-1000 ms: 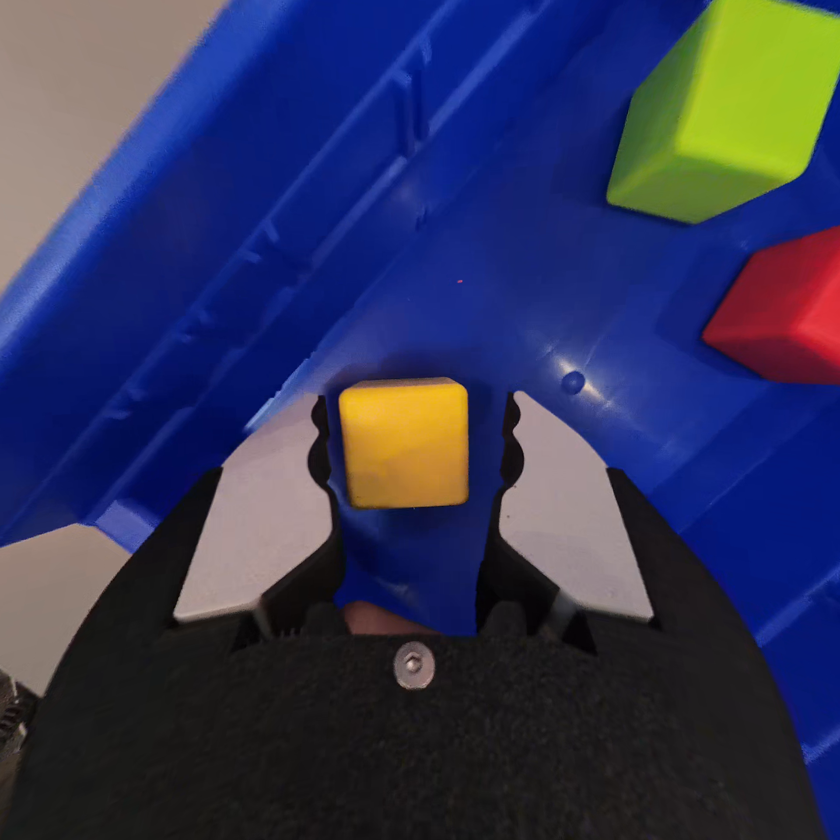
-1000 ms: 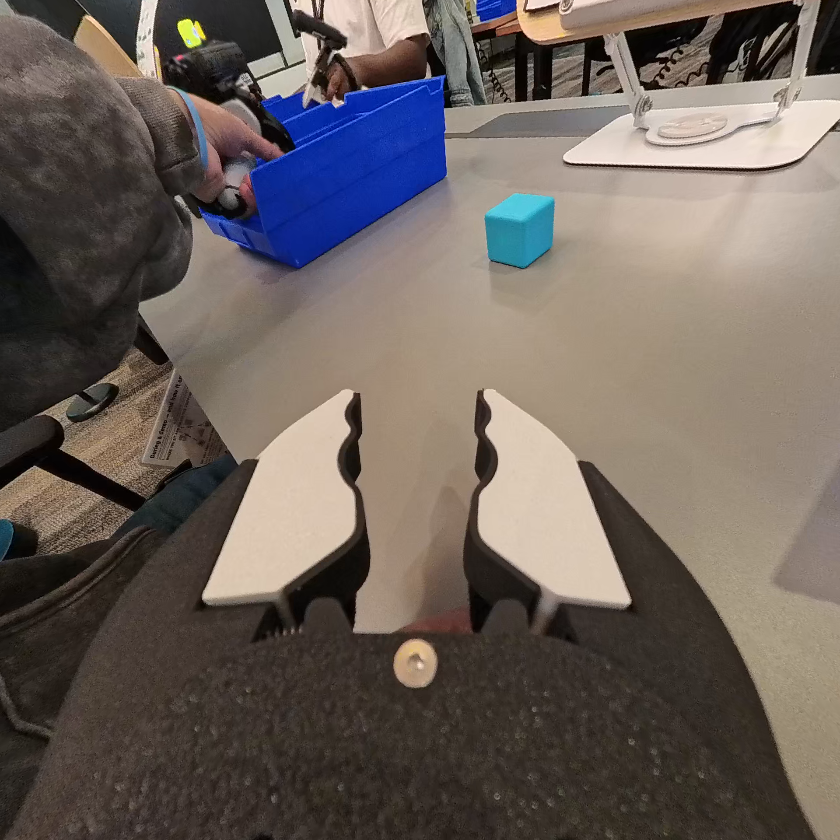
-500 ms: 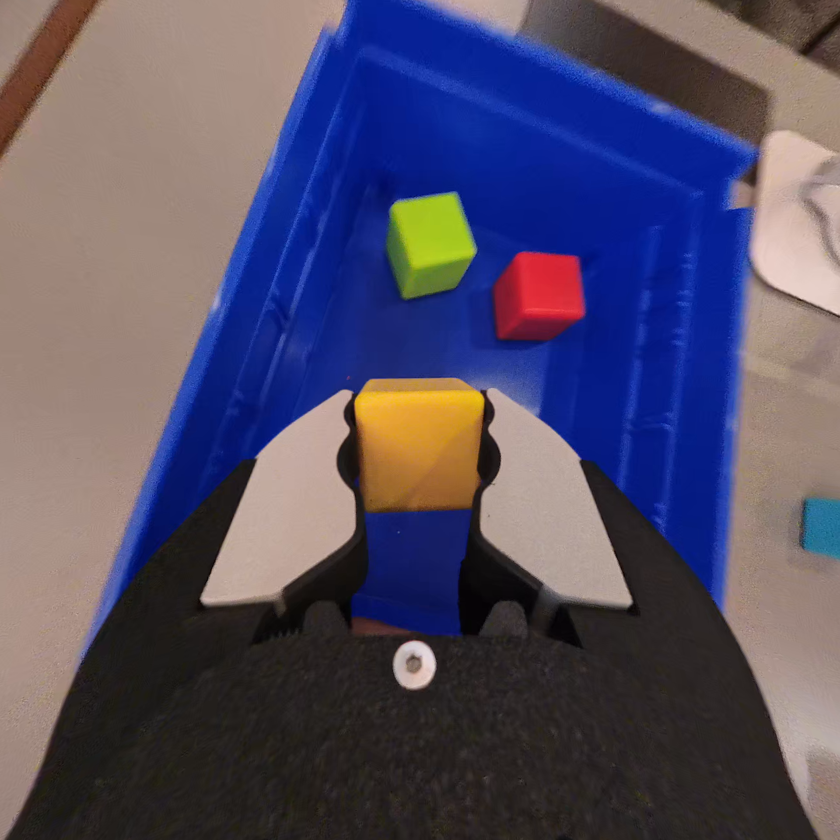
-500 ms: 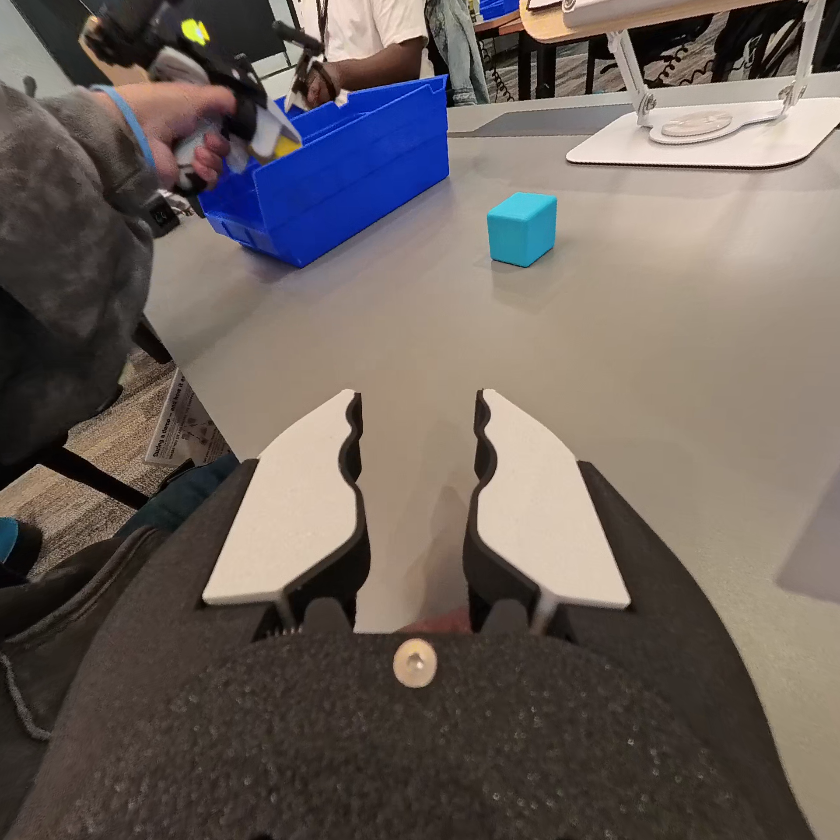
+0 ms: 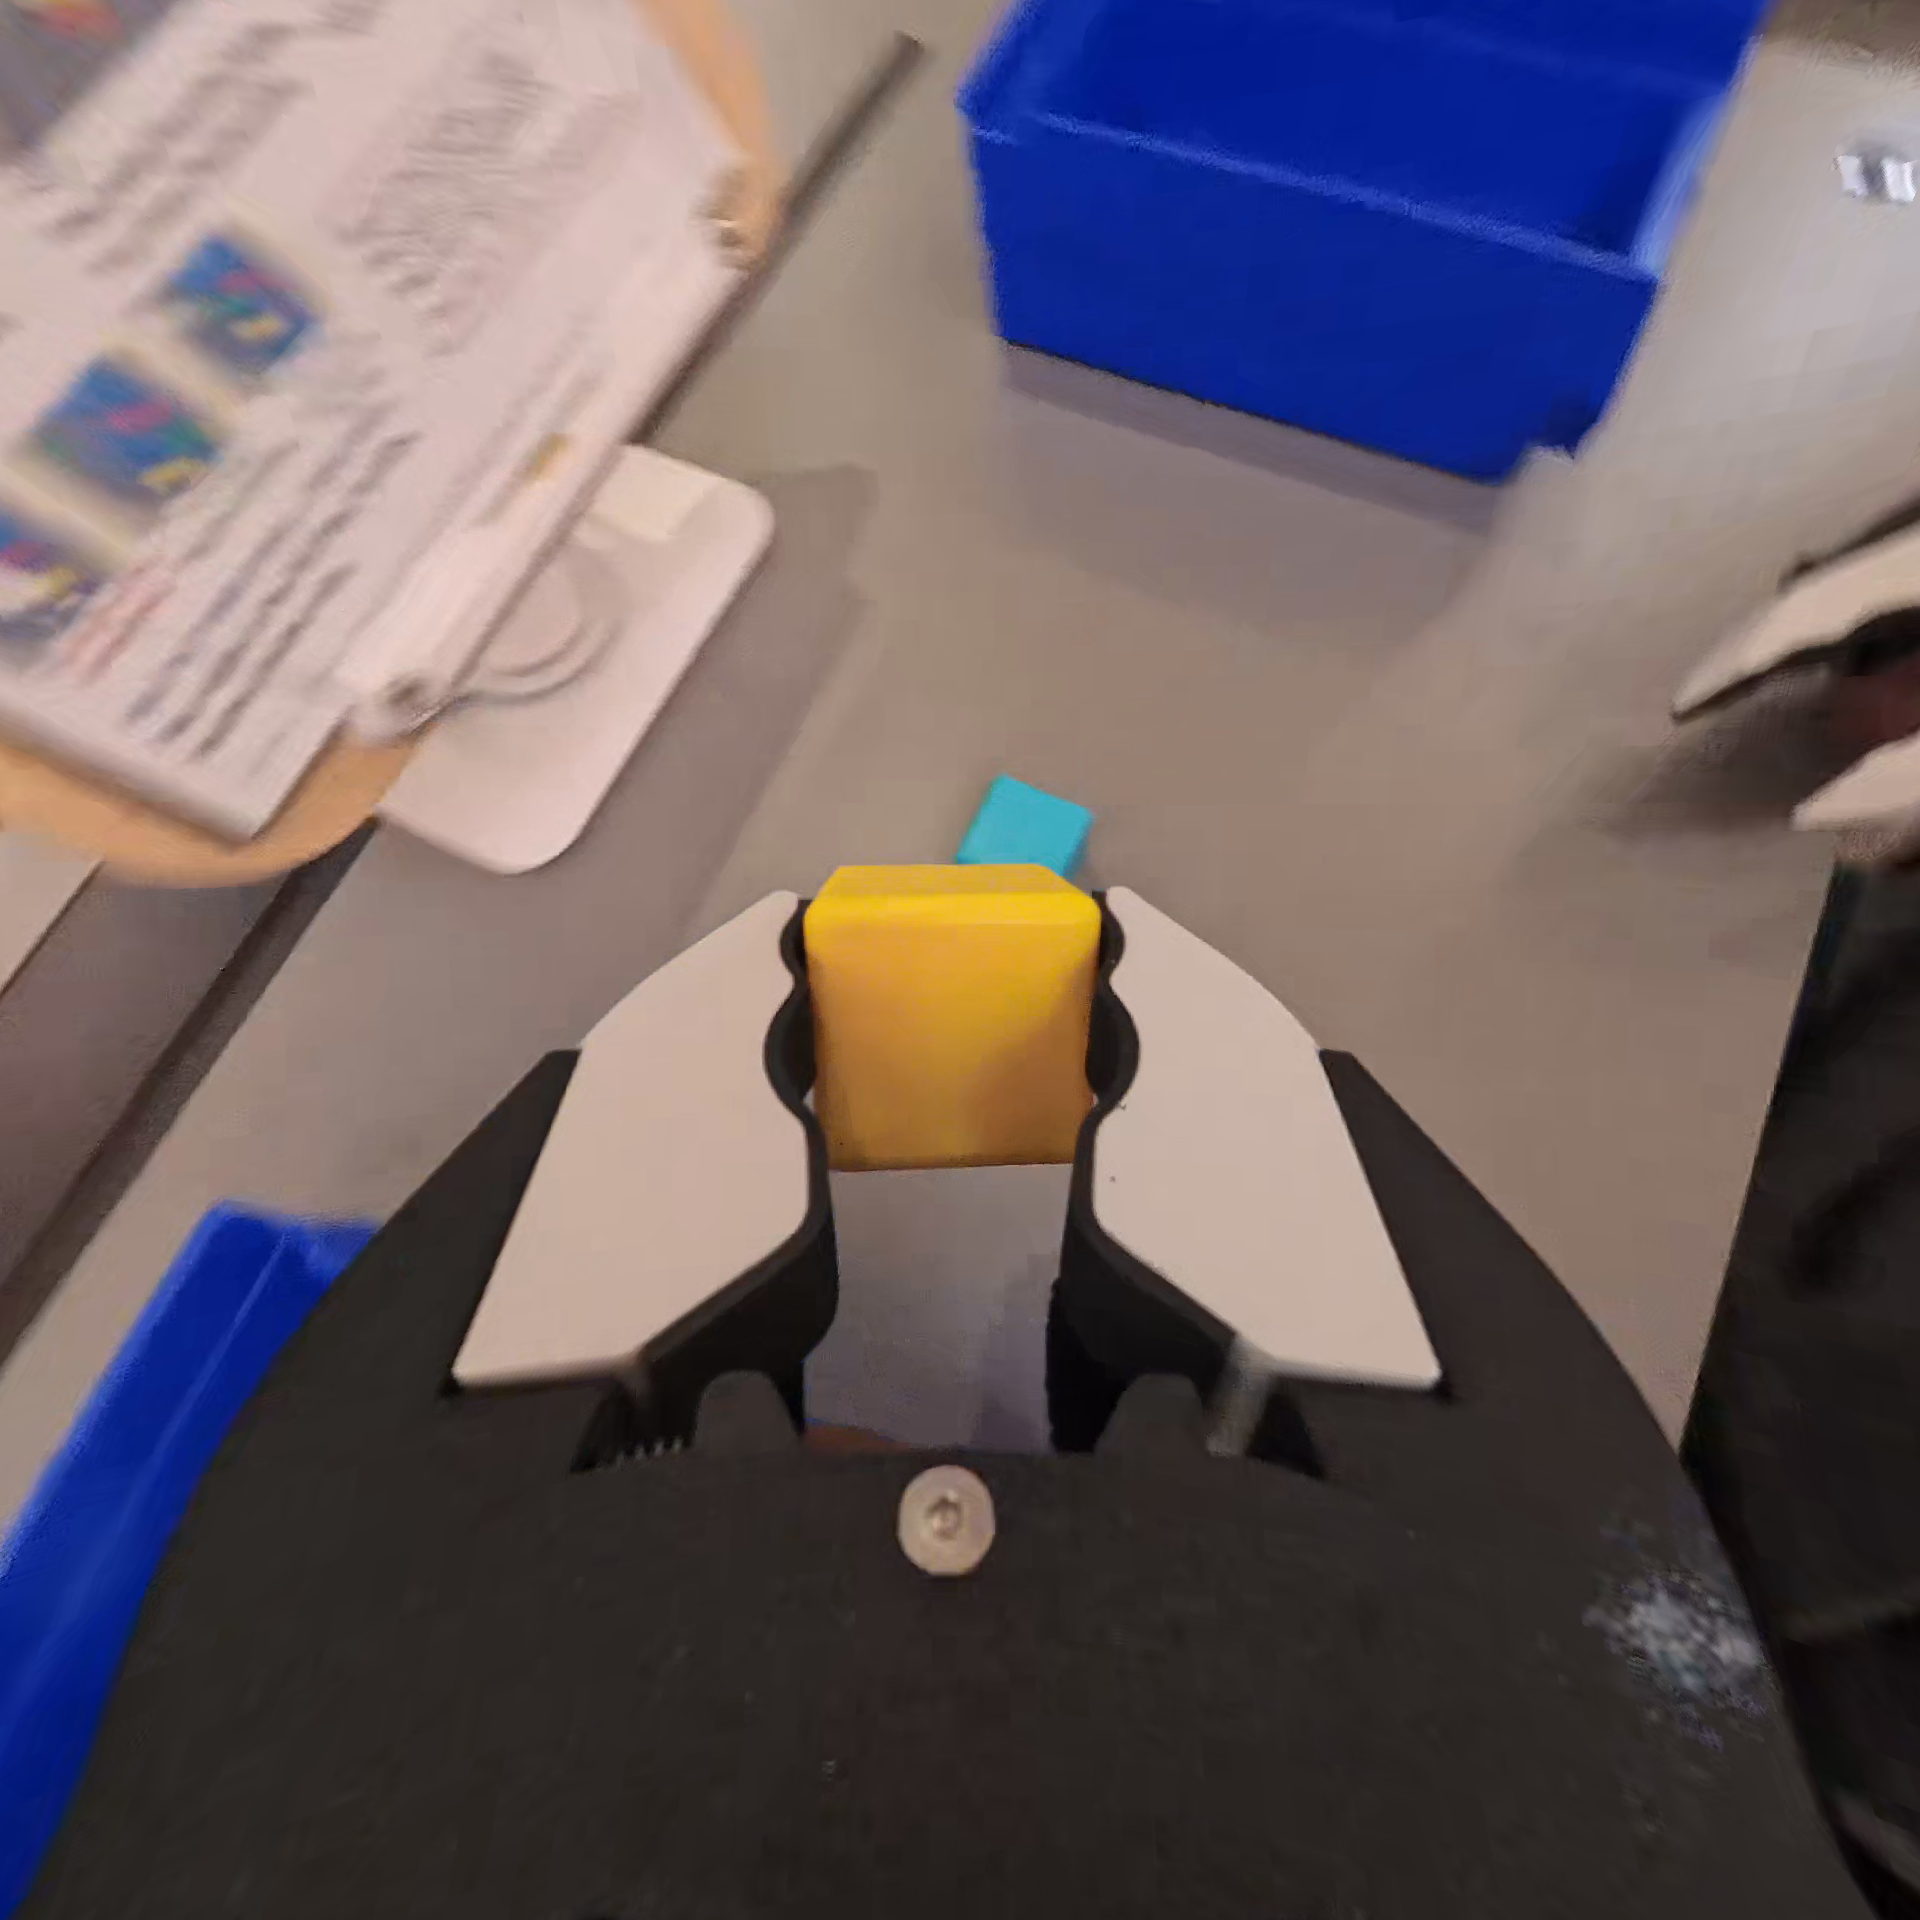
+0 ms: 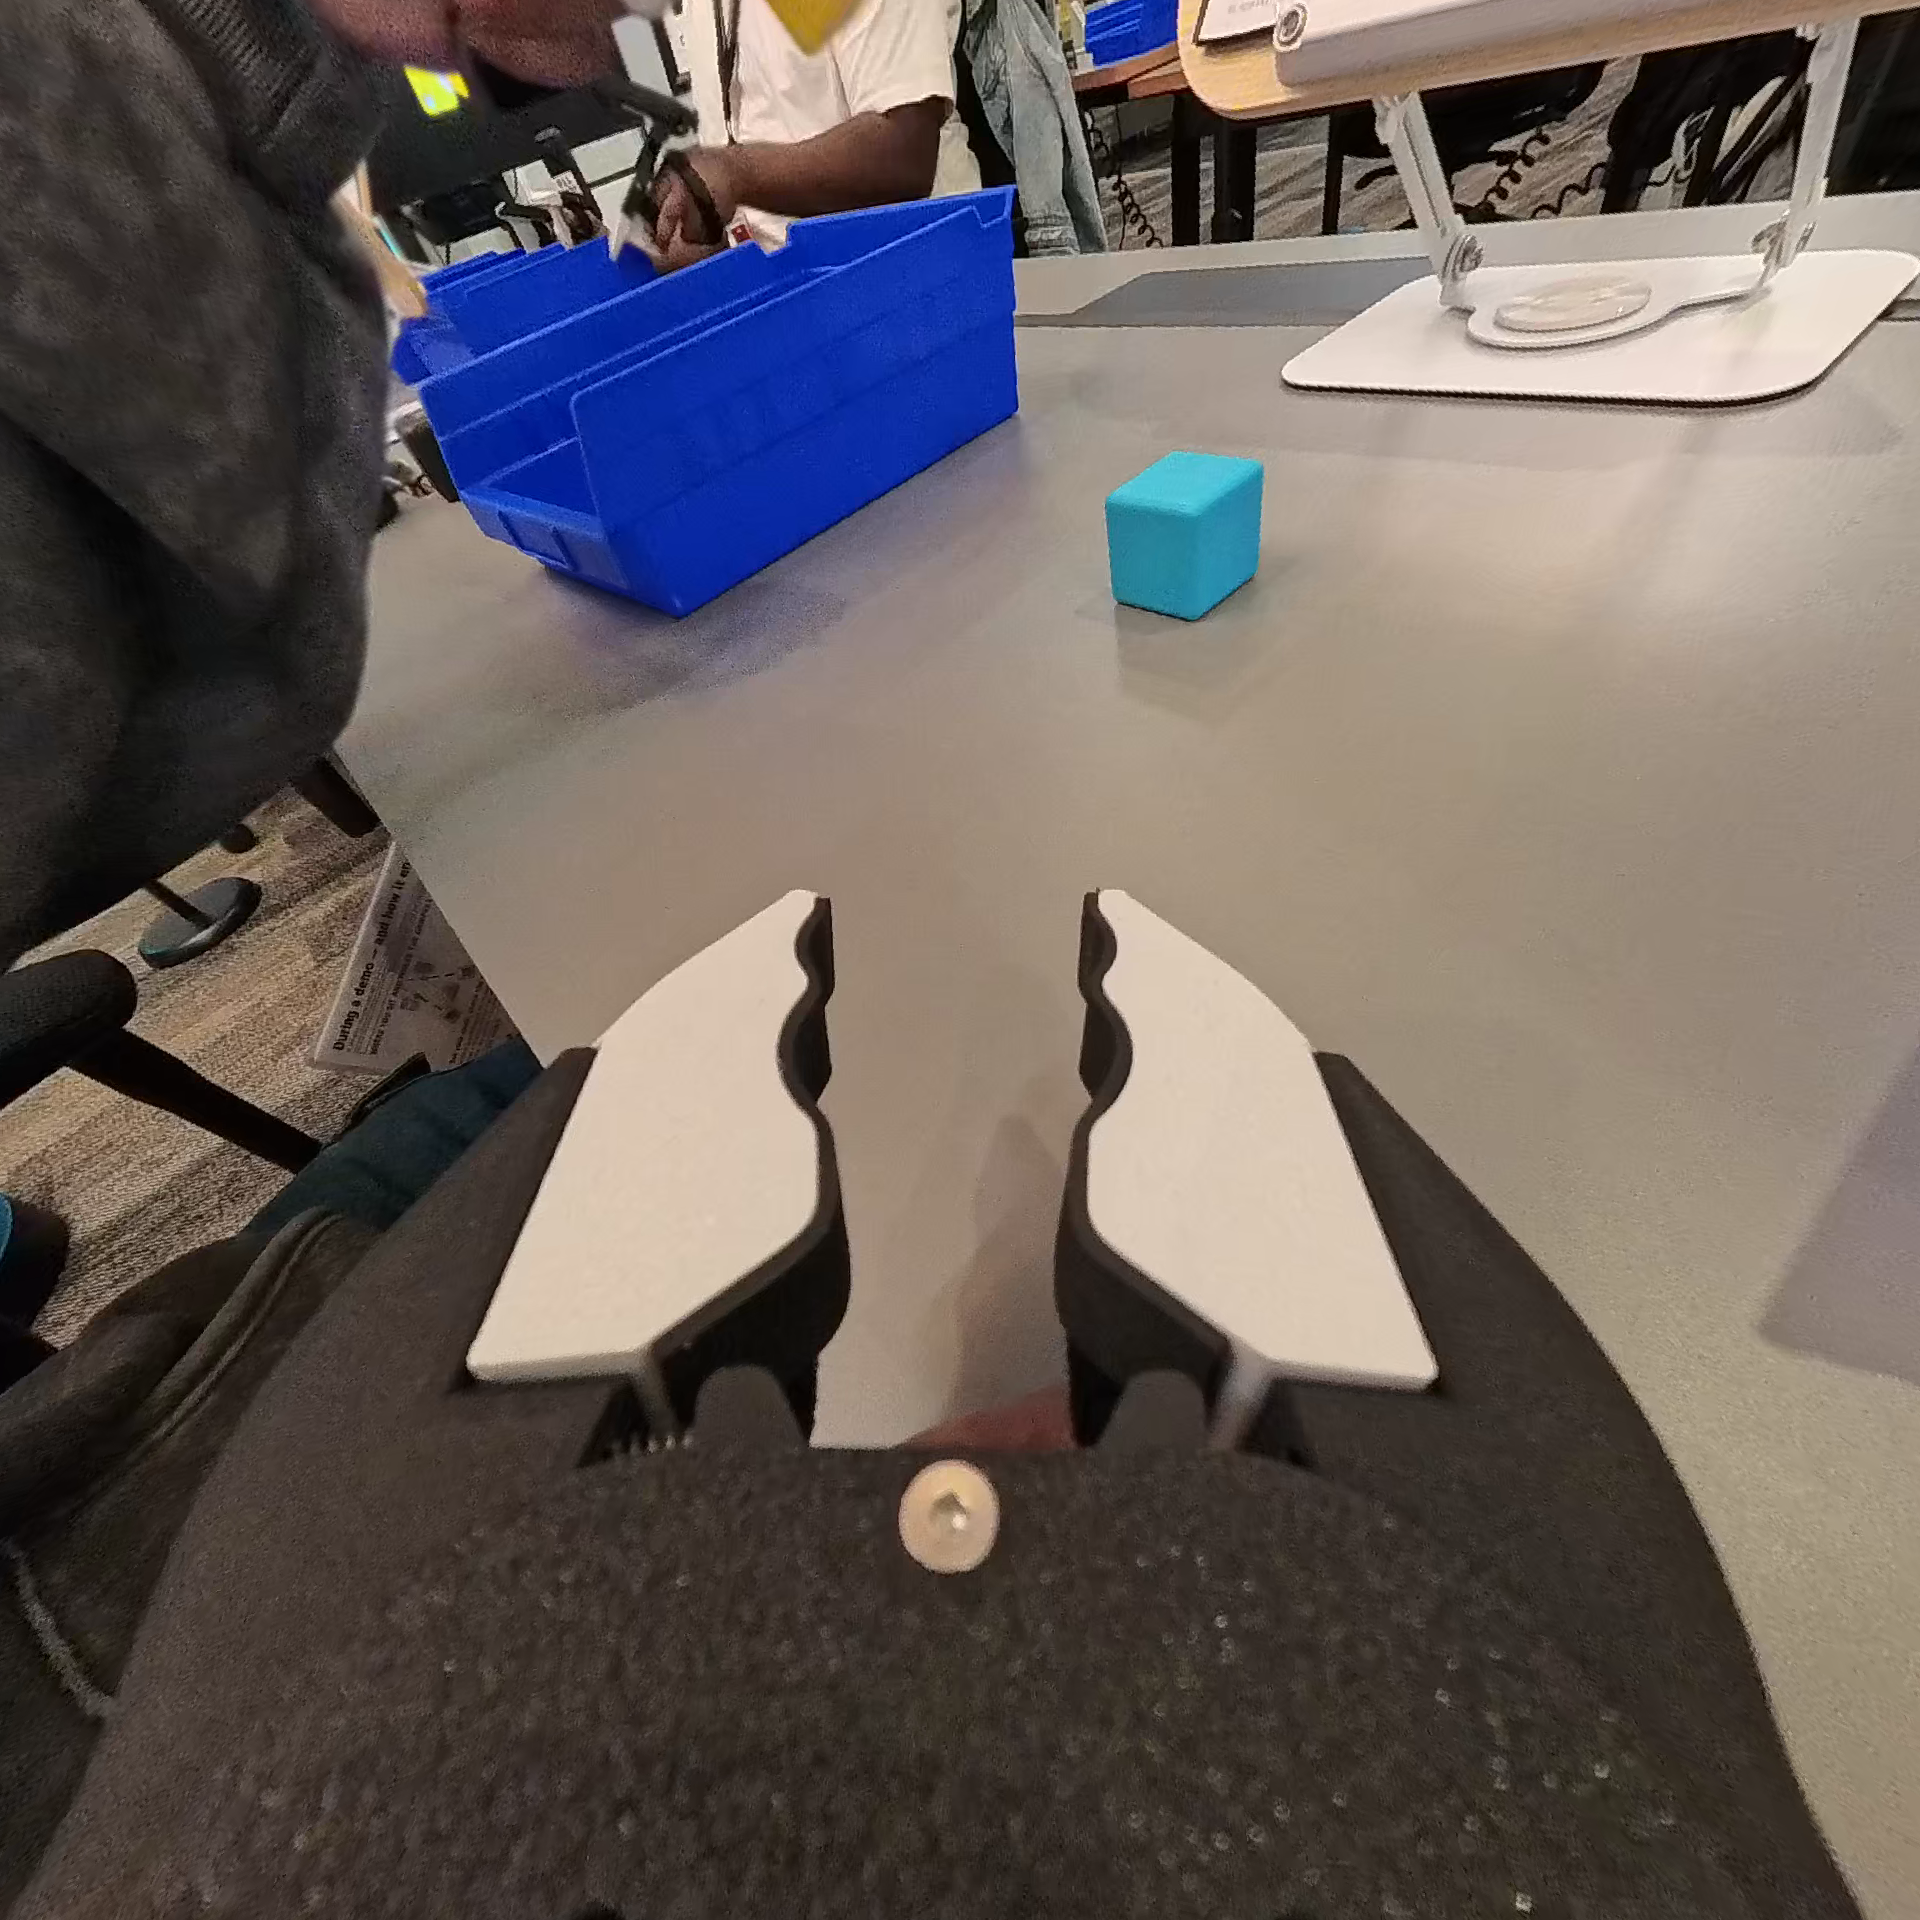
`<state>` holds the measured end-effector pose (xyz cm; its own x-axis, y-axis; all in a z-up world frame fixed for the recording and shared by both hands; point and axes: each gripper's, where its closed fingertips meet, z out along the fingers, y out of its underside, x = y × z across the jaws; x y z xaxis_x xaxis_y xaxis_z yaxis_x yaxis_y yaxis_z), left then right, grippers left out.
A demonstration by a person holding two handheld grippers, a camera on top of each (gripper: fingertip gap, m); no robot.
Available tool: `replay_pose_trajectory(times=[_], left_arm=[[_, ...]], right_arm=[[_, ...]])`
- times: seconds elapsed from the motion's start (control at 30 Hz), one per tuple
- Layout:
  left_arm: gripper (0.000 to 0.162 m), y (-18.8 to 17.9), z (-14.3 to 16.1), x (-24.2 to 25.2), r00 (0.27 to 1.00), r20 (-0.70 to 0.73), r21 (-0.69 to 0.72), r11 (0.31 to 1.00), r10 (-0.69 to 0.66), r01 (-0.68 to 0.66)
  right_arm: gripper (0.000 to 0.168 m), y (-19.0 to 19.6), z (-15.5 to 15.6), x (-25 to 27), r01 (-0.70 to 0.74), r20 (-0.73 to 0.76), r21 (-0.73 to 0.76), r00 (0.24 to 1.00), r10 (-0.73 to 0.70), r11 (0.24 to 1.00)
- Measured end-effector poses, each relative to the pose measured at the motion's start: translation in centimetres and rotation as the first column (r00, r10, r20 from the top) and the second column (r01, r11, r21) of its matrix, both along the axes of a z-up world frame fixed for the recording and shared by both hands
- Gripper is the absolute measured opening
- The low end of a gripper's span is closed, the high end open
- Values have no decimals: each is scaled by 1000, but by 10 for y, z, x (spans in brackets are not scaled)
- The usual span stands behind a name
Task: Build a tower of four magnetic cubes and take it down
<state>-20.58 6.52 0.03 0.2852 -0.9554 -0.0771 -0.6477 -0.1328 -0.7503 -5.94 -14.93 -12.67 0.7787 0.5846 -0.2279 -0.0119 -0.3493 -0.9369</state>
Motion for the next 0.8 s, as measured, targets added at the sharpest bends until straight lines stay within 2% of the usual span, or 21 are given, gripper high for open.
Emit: replay_pose_trajectory(times=[0.13, 0.3, 0.43, 0.57, 0.8], left_arm=[[50, -15, -34, 59, 950, -193, -35, 970, -244, 241], [50, -16, -70, 93, 857, -326, -138, 917, -398, 373], [50, -7, -94, 98, 793, -411, -196, 893, -450, 405], [49, -2, -112, 97, 768, -442, -225, 886, -464, 407], [49, 5, -133, 92, 778, -429, -253, 888, -459, 384]], right_arm=[[46, 0, 0, 0, 1, 1, 2, 1000, -1, 1000], [46, 0, 2, 1, 6, -4, 17, 1000, -6, 1000], [47, -1, 2, 1, 6, 1, 27, 1000, -6, 1000], [46, -1, 2, 1, 7, 6, 31, 1000, -8, 999], [46, -1, 2, 1, 4, -5, 22, 1000, -4, 1000]])
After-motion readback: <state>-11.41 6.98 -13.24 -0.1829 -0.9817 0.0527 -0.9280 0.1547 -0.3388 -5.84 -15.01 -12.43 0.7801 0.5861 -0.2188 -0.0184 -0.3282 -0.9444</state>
